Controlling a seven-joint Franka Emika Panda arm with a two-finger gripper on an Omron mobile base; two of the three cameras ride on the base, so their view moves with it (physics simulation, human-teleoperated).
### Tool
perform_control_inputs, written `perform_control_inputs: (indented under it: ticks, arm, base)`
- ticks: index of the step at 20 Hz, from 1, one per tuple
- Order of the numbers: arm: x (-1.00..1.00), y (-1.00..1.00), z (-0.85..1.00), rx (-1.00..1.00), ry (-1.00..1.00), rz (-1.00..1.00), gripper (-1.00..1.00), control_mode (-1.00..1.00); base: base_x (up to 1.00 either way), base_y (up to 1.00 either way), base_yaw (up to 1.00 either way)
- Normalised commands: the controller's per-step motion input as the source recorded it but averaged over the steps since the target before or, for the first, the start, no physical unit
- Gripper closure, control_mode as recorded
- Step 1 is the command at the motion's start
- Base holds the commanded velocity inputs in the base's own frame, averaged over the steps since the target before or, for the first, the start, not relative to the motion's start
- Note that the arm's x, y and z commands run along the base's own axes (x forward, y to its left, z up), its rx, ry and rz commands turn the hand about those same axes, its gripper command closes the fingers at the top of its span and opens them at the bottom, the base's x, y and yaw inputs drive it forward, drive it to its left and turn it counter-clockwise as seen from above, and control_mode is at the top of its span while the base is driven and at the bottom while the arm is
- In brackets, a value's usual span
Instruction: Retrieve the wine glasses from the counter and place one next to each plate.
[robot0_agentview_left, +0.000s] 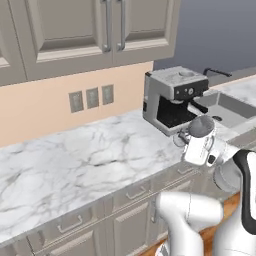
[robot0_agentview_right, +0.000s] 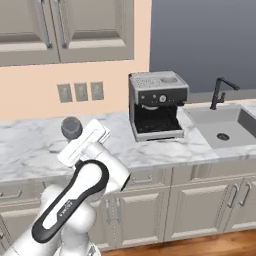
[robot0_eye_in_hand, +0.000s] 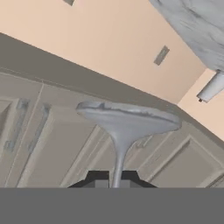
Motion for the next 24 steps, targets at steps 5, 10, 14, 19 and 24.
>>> perform_control_inputs:
  ticks: [5, 10, 14, 19, 24]
  arm:
    - [0.00, 0.00, 0.00, 0.00, 0.00, 0.00, 1.00, 1.00]
    - [0.00, 0.00, 0.00, 0.00, 0.00, 0.00, 1.00, 1.00]
    - [0.00, 0.00, 0.00, 0.00, 0.00, 0.00, 1.00, 1.00]
    - [0.00, 0.00, 0.00, 0.00, 0.00, 0.00, 1.00, 1.00]
    - [0.00, 0.00, 0.00, 0.00, 0.00, 0.00, 1.00, 1.00]
  base:
    - [-0.62, -0.37, -0.50]
    - [0.00, -0.03, -0.99]
    - [0.00, 0.00, -1.00]
    - [0.00, 0.00, -1.00]
    - [-0.23, 0.01, -0.96]
